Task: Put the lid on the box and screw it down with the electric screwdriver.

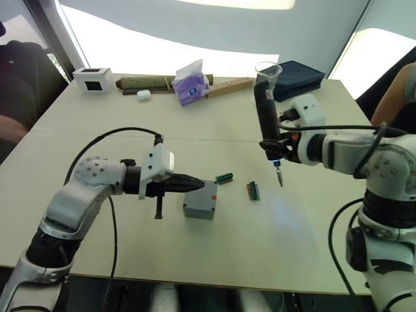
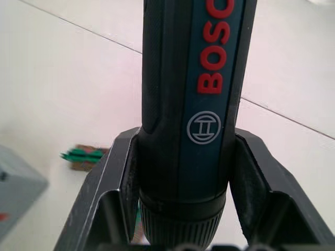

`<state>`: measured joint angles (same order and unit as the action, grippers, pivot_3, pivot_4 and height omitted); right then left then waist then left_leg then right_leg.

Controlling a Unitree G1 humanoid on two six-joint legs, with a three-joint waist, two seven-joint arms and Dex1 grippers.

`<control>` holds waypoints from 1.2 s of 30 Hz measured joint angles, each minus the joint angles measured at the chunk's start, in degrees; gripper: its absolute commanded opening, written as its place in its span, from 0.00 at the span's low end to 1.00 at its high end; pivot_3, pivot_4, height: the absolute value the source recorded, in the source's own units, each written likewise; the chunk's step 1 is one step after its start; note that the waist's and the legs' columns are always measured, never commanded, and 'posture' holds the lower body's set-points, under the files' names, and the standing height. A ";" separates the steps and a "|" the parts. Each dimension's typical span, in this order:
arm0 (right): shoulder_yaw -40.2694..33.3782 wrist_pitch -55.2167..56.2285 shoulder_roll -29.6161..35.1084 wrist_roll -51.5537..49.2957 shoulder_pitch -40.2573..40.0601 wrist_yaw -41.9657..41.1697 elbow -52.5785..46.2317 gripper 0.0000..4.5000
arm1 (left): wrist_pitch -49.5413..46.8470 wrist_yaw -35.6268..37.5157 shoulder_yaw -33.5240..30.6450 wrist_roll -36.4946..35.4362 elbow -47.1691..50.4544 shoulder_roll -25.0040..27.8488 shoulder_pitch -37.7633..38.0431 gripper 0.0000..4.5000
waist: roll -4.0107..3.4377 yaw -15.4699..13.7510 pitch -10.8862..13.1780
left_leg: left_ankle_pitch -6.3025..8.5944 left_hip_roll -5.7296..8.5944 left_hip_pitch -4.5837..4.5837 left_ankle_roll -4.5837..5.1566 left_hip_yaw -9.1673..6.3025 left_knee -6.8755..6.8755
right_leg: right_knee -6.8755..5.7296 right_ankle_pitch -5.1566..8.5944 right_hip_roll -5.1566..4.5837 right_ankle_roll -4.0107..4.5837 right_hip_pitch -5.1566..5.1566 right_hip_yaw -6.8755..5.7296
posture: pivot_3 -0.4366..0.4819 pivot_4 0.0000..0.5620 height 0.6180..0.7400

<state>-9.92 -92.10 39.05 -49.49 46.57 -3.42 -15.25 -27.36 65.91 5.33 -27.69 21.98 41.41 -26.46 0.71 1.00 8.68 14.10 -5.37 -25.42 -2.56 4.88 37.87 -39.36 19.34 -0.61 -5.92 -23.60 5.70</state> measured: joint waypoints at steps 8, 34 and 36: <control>5.45 -0.02 4.56 -7.63 -4.09 9.49 13.75 0.40 | -1.15 -1.21 -2.01 -2.16 3.10 1.44 1.95 0.00 | 0.06 0.92 0.34 | 0.01 -0.02 0.01 0.03 0.03 0.03 | -0.02 -0.02 0.03 -0.02 -0.04 0.10 | 0.48 0.27 0.85; -0.02 5.51 22.55 -7.35 -3.55 -17.10 3.94 1.00 | -6.36 -8.63 -6.67 -2.15 -1.20 6.36 6.16 0.11 | -0.02 1.34 0.52 | 0.01 -0.02 0.07 0.03 -0.04 0.00 | 0.01 -0.01 0.04 -0.04 0.05 -0.01 | 0.48 0.27 0.85; -4.96 10.75 26.29 -8.84 -9.47 -27.06 -0.02 1.00 | -6.33 -7.78 -7.33 -1.51 -2.97 9.16 8.03 0.24 | 0.04 1.45 0.56 | 0.03 -0.01 0.06 0.05 -0.03 0.00 | 0.06 -0.01 0.00 -0.05 0.10 -0.02 | 0.48 0.27 0.85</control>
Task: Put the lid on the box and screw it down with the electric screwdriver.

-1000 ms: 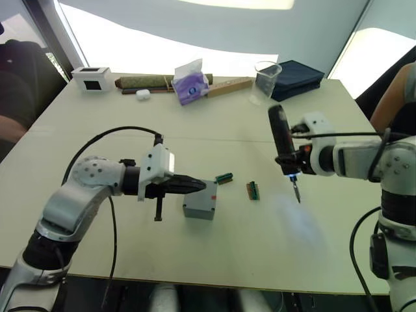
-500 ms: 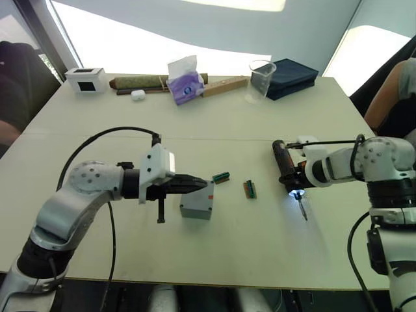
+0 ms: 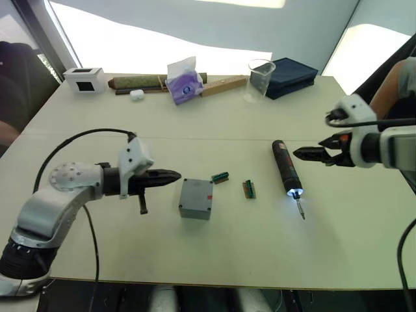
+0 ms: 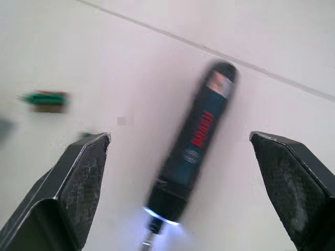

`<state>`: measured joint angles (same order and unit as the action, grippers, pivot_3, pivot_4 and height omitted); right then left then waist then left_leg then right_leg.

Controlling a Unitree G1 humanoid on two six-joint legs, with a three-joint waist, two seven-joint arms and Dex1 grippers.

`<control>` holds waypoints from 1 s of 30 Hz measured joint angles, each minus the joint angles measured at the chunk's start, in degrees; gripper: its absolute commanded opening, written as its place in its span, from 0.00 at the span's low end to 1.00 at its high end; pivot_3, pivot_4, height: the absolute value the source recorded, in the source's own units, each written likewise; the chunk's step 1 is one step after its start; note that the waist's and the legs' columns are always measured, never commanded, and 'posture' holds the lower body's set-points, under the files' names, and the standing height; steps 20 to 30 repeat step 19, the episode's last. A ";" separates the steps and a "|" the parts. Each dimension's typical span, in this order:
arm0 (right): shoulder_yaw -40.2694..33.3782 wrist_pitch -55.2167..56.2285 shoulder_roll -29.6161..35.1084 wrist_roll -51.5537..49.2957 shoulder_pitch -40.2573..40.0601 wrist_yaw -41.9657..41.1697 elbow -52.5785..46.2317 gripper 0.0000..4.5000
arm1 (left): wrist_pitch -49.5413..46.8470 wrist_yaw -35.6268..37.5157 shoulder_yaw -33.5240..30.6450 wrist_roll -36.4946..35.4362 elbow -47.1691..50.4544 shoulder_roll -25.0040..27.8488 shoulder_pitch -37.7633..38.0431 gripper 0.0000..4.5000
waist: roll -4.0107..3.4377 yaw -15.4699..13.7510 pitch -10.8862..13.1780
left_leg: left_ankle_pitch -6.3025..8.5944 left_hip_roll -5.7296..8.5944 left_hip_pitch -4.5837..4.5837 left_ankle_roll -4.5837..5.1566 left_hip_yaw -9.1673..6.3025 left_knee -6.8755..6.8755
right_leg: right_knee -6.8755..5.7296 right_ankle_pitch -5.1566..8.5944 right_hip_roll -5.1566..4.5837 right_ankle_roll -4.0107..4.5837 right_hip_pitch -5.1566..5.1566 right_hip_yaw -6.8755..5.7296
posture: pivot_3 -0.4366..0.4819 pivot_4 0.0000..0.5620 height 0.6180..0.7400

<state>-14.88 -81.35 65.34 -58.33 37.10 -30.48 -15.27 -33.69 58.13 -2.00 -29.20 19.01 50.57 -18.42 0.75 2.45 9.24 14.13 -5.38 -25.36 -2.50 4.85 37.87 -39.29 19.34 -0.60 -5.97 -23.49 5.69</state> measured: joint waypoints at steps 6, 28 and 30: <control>-12.84 12.75 6.63 5.34 -25.34 -23.26 -7.10 1.00 | -0.89 5.77 -5.87 -2.32 -2.55 6.71 1.89 0.75 | 0.14 -0.51 0.09 | 0.00 0.00 0.01 0.00 -0.03 0.06 | 0.05 0.00 -0.03 -0.02 0.08 -0.07 | 0.48 0.27 0.85; -29.45 20.55 6.98 12.12 -40.97 -39.58 -13.53 1.00 | 0.81 12.78 -12.25 -2.68 -5.77 13.74 2.54 1.00 | 0.12 -0.08 0.11 | -0.01 0.00 0.15 -0.02 -0.03 0.10 | 0.03 0.00 -0.01 -0.01 0.22 -0.07 | 0.48 0.27 0.85; -29.45 20.55 6.98 12.12 -40.97 -39.58 -13.53 1.00 | 0.81 12.78 -12.25 -2.68 -5.77 13.74 2.54 1.00 | 0.12 -0.08 0.11 | -0.01 0.00 0.15 -0.02 -0.03 0.10 | 0.03 0.00 -0.01 -0.01 0.22 -0.07 | 0.48 0.27 0.85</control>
